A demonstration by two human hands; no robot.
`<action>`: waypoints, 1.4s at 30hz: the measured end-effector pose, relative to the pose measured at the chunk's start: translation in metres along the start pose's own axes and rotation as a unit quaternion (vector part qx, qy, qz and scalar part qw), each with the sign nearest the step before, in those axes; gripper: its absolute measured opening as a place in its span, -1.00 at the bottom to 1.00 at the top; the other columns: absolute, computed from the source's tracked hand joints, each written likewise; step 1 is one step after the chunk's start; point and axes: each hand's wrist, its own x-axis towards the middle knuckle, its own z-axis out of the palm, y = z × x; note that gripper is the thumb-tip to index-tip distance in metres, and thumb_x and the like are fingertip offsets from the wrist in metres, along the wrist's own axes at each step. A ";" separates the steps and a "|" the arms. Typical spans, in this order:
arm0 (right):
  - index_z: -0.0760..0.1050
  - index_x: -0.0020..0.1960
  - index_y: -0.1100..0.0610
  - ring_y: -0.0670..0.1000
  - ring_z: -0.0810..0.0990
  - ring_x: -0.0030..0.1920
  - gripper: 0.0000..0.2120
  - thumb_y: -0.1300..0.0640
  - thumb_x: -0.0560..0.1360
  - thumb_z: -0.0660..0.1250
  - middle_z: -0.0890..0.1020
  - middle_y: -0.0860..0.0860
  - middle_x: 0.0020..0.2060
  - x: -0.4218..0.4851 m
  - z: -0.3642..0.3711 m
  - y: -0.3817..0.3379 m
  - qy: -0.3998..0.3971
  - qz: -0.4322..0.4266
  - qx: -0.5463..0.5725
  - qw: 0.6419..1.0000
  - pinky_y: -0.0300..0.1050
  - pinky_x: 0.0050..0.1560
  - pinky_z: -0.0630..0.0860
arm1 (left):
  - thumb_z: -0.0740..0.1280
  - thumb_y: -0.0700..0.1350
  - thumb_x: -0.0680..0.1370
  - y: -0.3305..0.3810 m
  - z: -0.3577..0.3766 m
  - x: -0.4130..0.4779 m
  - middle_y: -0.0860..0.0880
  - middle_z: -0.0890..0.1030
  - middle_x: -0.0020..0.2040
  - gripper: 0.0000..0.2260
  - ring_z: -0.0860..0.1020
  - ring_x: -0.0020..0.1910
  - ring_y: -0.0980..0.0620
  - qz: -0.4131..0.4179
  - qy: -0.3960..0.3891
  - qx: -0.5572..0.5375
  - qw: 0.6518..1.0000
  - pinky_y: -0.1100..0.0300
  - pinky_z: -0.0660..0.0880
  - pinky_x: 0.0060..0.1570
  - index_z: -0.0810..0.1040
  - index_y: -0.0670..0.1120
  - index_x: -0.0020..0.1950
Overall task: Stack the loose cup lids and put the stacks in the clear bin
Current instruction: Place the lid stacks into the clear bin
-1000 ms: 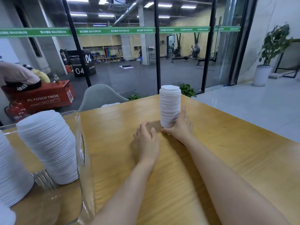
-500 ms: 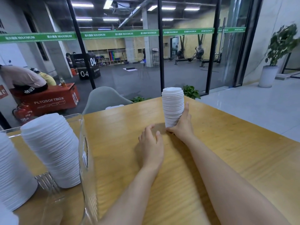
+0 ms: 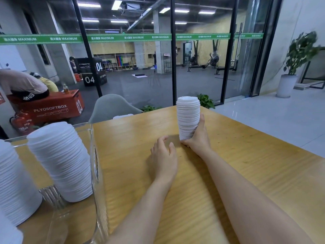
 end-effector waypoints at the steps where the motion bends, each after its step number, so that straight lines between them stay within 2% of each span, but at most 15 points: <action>1: -0.25 0.60 0.02 0.12 0.32 0.43 0.25 0.17 0.28 0.62 0.30 0.08 0.45 -0.003 -0.002 0.000 0.001 -0.001 -0.002 1.000 0.07 0.29 0.38 | 0.22 -0.16 0.63 0.000 0.000 0.001 -0.05 0.51 0.29 -0.74 0.35 0.32 -0.04 -0.002 0.000 0.001 1.000 0.10 0.27 0.29 0.44 -0.10 0.32; 5: -0.22 0.60 0.00 0.10 0.36 0.39 0.25 0.17 0.26 0.63 0.33 0.05 0.42 -0.021 -0.011 -0.001 -0.004 -0.005 -0.003 1.000 0.09 0.22 0.49 | 0.22 -0.17 0.63 0.000 -0.003 -0.001 -0.05 0.51 0.29 -0.74 0.35 0.33 -0.04 -0.002 -0.003 -0.005 1.000 0.09 0.28 0.30 0.44 -0.11 0.32; 8: -0.20 0.59 -0.04 0.08 0.41 0.33 0.22 0.12 0.26 0.62 0.35 0.01 0.38 -0.044 -0.022 -0.004 -0.005 -0.017 0.004 1.000 0.14 0.15 0.54 | 0.21 -0.20 0.62 0.008 -0.007 -0.003 -0.04 0.50 0.31 -0.73 0.34 0.34 -0.03 0.017 -0.012 -0.010 1.000 0.19 0.26 0.26 0.45 -0.10 0.33; 10: -0.18 0.58 -0.08 0.07 0.47 0.22 0.17 0.10 0.27 0.59 0.37 -0.04 0.30 -0.060 -0.030 -0.005 -0.008 -0.028 0.014 0.999 0.17 0.04 0.59 | 0.21 -0.23 0.62 0.025 -0.013 -0.006 -0.03 0.50 0.30 -0.72 0.36 0.34 -0.04 0.058 -0.015 -0.034 0.998 0.21 0.25 0.28 0.45 -0.12 0.33; 12: -0.15 0.57 -0.08 0.05 0.49 0.12 0.17 0.19 0.25 0.57 0.38 -0.08 0.22 -0.078 -0.039 -0.008 -0.024 -0.031 0.034 0.999 0.17 -0.07 0.62 | 0.21 -0.22 0.62 0.049 -0.021 -0.012 0.00 0.49 0.28 -0.73 0.37 0.33 -0.02 0.117 -0.008 -0.060 0.991 0.26 0.24 0.29 0.45 -0.13 0.33; 17: -0.11 0.59 -0.01 -0.08 0.43 0.26 0.20 0.13 0.18 0.58 0.37 -0.14 0.33 -0.128 -0.054 -0.011 -0.065 -0.065 0.073 0.993 -0.10 0.17 0.50 | 0.10 0.02 0.58 0.089 -0.036 -0.025 -0.04 0.46 0.31 -0.61 0.32 0.33 0.00 0.245 -0.008 0.005 0.969 0.41 0.09 0.30 0.46 -0.10 0.33; 20: -0.12 0.58 -0.08 -0.07 0.46 0.28 0.21 0.03 0.15 0.56 0.39 -0.16 0.35 -0.151 -0.060 -0.013 -0.084 -0.075 0.078 0.991 0.01 0.19 0.53 | 0.05 0.08 0.57 0.095 -0.048 -0.039 -0.03 0.53 0.23 -0.57 0.39 0.23 -0.01 0.278 -0.025 0.039 0.960 0.33 0.18 0.25 0.52 -0.09 0.26; 22: -0.11 0.58 -0.07 -0.13 0.45 0.26 0.20 0.01 0.15 0.56 0.39 -0.21 0.31 -0.161 -0.064 -0.011 -0.096 -0.076 0.082 0.989 -0.05 0.20 0.52 | 0.04 0.10 0.57 0.095 -0.056 -0.049 -0.02 0.56 0.19 -0.56 0.40 0.17 0.02 0.290 -0.038 0.039 0.955 0.26 0.26 0.23 0.55 -0.11 0.22; 26: -0.31 0.57 -0.13 0.02 0.46 0.30 0.36 -0.12 0.07 0.57 0.39 0.00 0.35 -0.171 -0.073 -0.012 -0.111 -0.028 0.052 0.992 0.09 0.25 0.49 | 0.08 0.12 0.59 0.094 -0.067 -0.058 -0.01 0.51 0.23 -0.59 0.35 0.21 0.02 0.290 -0.088 0.051 0.952 0.21 0.31 0.23 0.53 -0.08 0.23; 30: -0.08 0.58 -0.06 0.04 0.48 0.25 0.25 0.02 0.09 0.59 0.45 -0.06 0.30 -0.171 -0.074 -0.020 -0.095 -0.041 0.040 0.994 0.13 0.20 0.50 | 0.26 -0.05 0.63 0.095 -0.072 -0.060 -0.04 0.44 0.32 -0.72 0.33 0.29 -0.06 0.271 -0.137 0.064 0.951 0.18 0.26 0.28 0.48 -0.10 0.31; 34: 0.13 0.51 -0.03 -0.04 0.46 0.23 0.09 0.19 0.12 0.63 0.45 -0.11 0.24 -0.177 -0.073 -0.025 -0.065 -0.063 0.061 0.994 0.03 0.15 0.52 | 0.31 -0.07 0.61 0.098 -0.081 -0.064 -0.03 0.42 0.32 -0.71 0.34 0.29 -0.08 0.251 -0.158 0.052 0.954 0.10 0.31 0.30 0.46 -0.09 0.31; 38: 0.20 0.34 -0.12 -0.35 0.46 0.06 -0.06 0.35 0.15 0.60 0.44 -0.28 0.08 -0.192 -0.077 -0.037 -0.038 -0.088 0.090 0.991 -0.23 -0.09 0.57 | 0.30 -0.04 0.62 0.104 -0.100 -0.072 0.02 0.42 0.30 -0.71 0.35 0.28 -0.05 0.267 -0.173 0.049 0.947 0.00 0.37 0.29 0.46 -0.06 0.33; 40: 0.23 0.34 -0.09 -0.32 0.47 0.05 -0.09 0.30 0.14 0.60 0.45 -0.28 0.09 -0.195 -0.077 -0.043 -0.025 -0.109 0.087 0.990 -0.40 -0.07 0.48 | 0.28 0.02 0.61 0.108 -0.112 -0.075 0.04 0.43 0.28 -0.69 0.37 0.27 -0.05 0.279 -0.167 0.043 0.945 -0.06 0.41 0.26 0.46 -0.02 0.33; 41: 0.24 0.35 -0.07 -0.26 0.48 0.06 -0.09 0.27 0.14 0.60 0.47 -0.25 0.10 -0.198 -0.079 -0.048 -0.022 -0.115 0.082 0.990 -0.40 -0.03 0.48 | 0.26 0.07 0.60 0.112 -0.118 -0.076 0.03 0.43 0.28 -0.67 0.37 0.28 -0.06 0.284 -0.162 0.040 0.944 -0.08 0.43 0.24 0.46 -0.01 0.32; 42: 0.24 0.39 -0.05 -0.18 0.48 0.10 -0.06 0.22 0.12 0.61 0.49 -0.19 0.13 -0.200 -0.080 -0.054 -0.020 -0.118 0.074 0.990 -0.31 0.03 0.52 | 0.23 0.11 0.58 0.116 -0.125 -0.077 0.00 0.42 0.31 -0.64 0.37 0.30 -0.08 0.290 -0.154 0.042 0.944 -0.09 0.43 0.24 0.47 -0.01 0.32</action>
